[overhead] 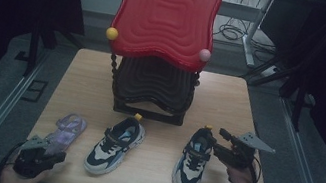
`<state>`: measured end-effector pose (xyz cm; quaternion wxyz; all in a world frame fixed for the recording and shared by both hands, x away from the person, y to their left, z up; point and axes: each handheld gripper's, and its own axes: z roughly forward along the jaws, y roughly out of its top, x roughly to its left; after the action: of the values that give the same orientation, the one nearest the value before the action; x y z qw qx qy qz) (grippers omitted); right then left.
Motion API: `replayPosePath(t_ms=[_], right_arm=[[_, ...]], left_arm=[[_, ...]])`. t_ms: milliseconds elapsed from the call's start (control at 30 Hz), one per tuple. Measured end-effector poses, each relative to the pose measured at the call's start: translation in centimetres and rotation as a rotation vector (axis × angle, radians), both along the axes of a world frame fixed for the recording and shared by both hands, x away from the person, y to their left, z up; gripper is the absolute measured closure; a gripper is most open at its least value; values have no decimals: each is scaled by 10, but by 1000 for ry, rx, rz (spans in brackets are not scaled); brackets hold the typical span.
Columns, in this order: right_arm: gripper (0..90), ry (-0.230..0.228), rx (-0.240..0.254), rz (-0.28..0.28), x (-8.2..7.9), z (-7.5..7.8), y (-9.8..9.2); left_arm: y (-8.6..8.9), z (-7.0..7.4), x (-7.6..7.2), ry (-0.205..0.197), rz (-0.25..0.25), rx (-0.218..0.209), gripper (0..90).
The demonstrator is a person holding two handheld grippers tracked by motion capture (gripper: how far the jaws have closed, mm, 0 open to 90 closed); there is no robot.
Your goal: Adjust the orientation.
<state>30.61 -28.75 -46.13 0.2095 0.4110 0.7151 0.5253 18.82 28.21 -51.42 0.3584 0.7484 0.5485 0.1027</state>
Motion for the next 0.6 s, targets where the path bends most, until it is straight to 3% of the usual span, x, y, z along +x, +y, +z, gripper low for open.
replayPosePath(t_ms=[333,600], right_arm=[[382,-2,-4,7,-1,0,0],[383,7,-1,-10,-1,0,-4]], left_arm=[[9,-7,-5,18,42,35,899],[17,-11,-6,33,65,34,898]])
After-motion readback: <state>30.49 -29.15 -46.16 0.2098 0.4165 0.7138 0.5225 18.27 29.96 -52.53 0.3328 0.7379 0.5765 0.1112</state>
